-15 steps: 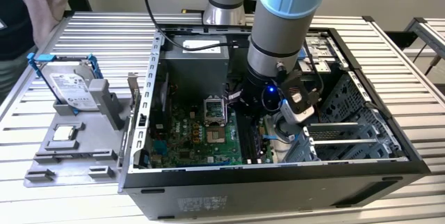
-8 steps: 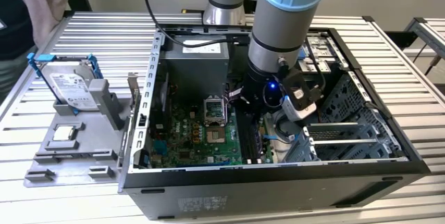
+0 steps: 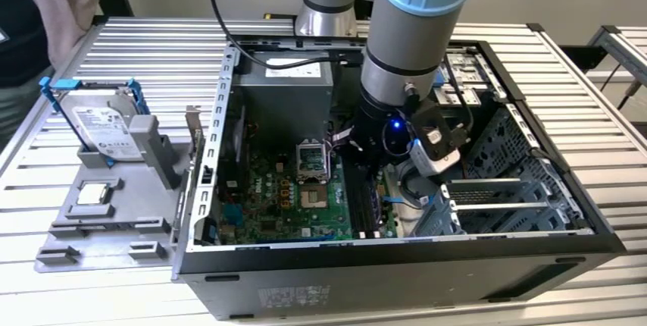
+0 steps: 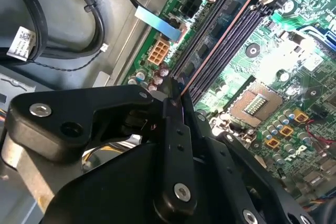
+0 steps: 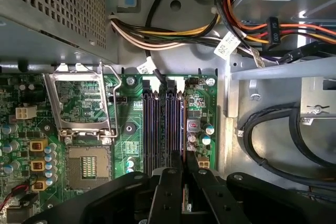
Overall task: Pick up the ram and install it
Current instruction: 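Press down the ram until it locks into place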
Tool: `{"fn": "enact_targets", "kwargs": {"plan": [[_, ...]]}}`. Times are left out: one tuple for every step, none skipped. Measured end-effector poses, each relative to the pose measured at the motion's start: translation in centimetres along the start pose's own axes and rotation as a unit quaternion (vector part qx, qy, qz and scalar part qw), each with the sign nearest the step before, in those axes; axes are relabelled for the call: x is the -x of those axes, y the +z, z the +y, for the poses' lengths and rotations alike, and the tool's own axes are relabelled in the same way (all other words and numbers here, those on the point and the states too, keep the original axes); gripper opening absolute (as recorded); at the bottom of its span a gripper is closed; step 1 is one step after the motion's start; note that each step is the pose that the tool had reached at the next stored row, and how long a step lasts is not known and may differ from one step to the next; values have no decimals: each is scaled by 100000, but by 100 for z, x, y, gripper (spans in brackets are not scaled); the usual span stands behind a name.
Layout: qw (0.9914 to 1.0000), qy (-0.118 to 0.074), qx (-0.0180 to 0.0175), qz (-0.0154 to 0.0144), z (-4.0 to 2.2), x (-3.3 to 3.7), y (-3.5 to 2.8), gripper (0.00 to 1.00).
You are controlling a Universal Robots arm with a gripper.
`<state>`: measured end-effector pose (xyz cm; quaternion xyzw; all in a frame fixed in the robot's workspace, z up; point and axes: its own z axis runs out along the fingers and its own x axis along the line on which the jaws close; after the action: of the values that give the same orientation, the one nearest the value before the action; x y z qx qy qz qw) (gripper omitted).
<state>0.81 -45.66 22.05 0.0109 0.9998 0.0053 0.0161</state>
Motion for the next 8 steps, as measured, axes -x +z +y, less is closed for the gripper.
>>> {"fn": "enact_targets", "kwargs": {"plan": [[100000, 27, -11, 3, 0, -1, 2, 0], [100000, 68, -18, 3, -1, -2, 3, 0], [100000, 109, -21, 5, 0, -2, 4, 0], [100000, 159, -8, -1, 0, -2, 7, 0], [100000, 207, -7, -4, 0, -3, 9, 0], [100000, 278, -6, -7, 0, -4, 12, 0], [99999, 350, -18, -10, -1, -5, 13, 0], [99999, 429, -10, -20, 0, -4, 17, 0]]}}
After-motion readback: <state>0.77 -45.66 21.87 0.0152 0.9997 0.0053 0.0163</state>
